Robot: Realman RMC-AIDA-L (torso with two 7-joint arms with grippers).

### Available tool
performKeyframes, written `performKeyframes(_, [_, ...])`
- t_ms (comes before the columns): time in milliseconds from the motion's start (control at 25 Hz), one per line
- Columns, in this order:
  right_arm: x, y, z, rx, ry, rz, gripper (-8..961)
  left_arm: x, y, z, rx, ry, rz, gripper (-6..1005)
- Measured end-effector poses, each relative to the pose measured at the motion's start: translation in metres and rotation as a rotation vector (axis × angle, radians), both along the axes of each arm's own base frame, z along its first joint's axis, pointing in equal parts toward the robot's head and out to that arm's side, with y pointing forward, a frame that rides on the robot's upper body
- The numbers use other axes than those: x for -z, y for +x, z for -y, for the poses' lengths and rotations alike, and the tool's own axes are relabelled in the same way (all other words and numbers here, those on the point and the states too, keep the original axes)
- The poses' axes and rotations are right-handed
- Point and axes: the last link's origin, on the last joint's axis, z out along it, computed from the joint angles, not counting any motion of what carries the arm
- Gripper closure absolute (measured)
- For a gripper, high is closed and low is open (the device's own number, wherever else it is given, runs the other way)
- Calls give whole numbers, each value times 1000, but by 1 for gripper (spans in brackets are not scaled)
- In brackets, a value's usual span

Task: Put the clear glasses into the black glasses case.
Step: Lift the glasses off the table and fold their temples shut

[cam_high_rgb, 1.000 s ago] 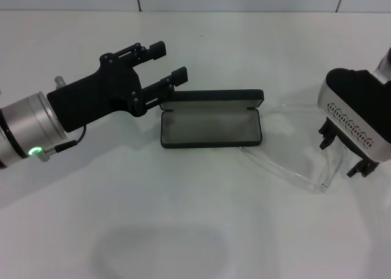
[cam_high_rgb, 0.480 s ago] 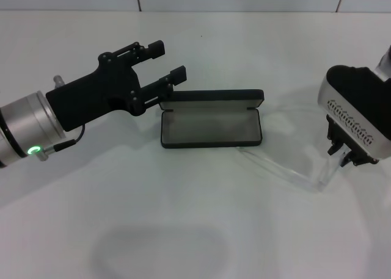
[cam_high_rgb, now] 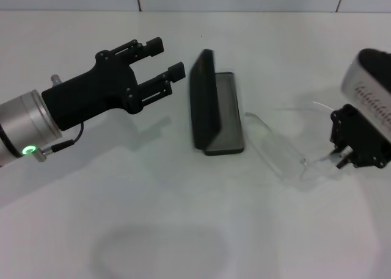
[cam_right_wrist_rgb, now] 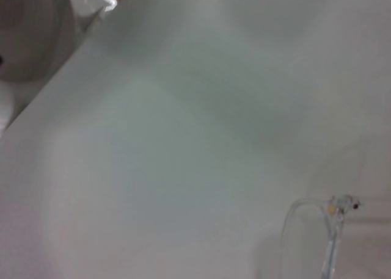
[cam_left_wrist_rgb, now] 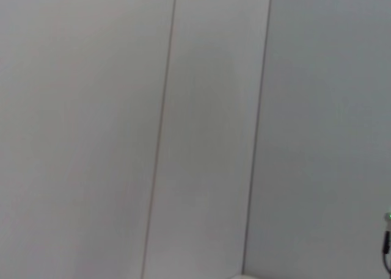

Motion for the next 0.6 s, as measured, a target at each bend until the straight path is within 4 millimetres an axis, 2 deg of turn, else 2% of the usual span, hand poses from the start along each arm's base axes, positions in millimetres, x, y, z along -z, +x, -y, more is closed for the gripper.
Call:
performKeyframes(360, [-19,-5,14,-42,-75,-215,846,-5,6,10,62,-17,49,345])
performKeyframes(440, [-23,-4,15,-60,-77,-294,846,-4,7,12,71,-21,55,346])
performKeyframes(480, [-26,-5,17,-79,-75,-395,846,-4,8,12,79,-24,59,347])
performKeyframes(520, [-26,-5,17,-79,-75,-395,846,-4,9,13,87,-25,63,347])
performKeyframes(600, [-28,-2,17,-98,-75,-506,846,-4,12,14,104,-28,67,348])
